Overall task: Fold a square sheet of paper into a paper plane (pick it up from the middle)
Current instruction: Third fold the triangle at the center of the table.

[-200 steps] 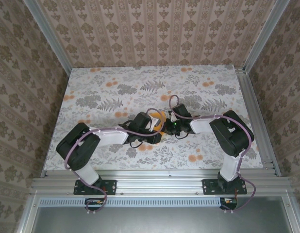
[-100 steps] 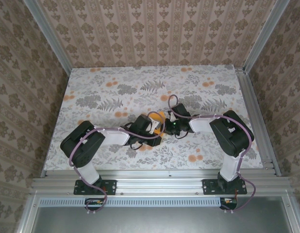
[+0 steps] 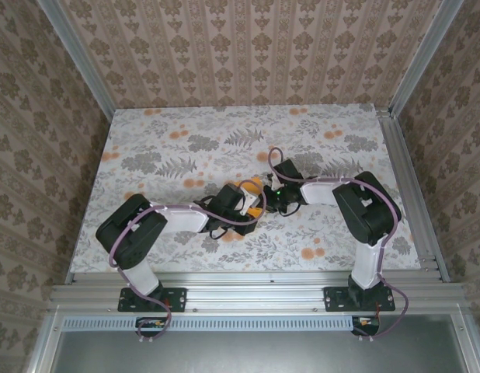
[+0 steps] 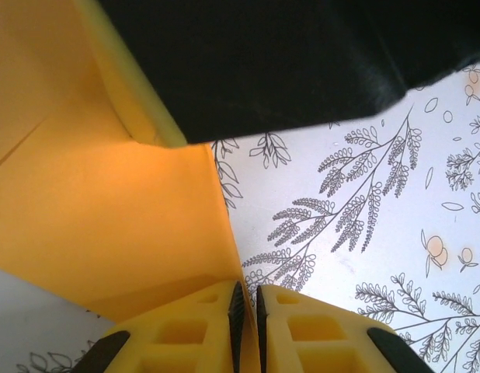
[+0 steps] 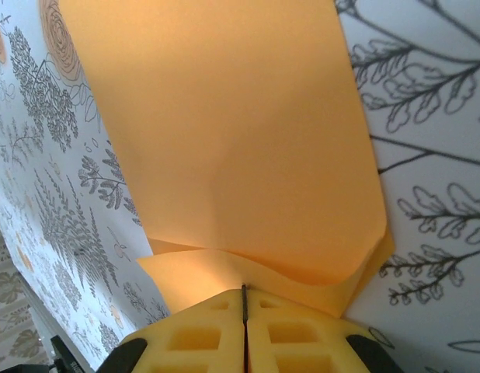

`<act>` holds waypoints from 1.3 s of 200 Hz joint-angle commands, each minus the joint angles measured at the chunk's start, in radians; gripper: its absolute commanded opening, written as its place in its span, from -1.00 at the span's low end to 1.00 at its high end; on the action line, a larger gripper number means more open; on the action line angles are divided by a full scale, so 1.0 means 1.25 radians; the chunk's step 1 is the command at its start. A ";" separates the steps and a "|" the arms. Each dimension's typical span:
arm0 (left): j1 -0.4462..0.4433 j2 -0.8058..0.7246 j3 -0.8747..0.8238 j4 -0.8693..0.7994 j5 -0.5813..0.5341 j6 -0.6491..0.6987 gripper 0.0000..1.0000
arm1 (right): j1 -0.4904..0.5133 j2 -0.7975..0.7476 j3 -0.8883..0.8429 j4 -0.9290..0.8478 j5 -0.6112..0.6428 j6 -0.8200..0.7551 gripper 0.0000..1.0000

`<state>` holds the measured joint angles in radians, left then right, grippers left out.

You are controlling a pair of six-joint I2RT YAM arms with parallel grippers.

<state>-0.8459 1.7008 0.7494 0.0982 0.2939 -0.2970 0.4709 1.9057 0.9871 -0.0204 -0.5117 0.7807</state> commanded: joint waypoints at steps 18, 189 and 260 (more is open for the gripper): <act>-0.013 0.028 -0.038 -0.221 -0.017 0.039 -0.69 | -0.069 0.050 0.019 -0.023 0.123 -0.031 -0.79; -0.013 -0.047 0.031 -0.230 0.030 0.032 -0.60 | -0.118 -0.086 0.004 -0.063 0.088 -0.074 -0.67; -0.003 -0.085 0.115 -0.212 0.046 0.008 -0.58 | -0.081 -0.174 -0.093 -0.012 -0.003 -0.026 -0.38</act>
<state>-0.8513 1.6501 0.8337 -0.1360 0.3267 -0.2687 0.3389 1.7130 0.9131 -0.0559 -0.4606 0.7227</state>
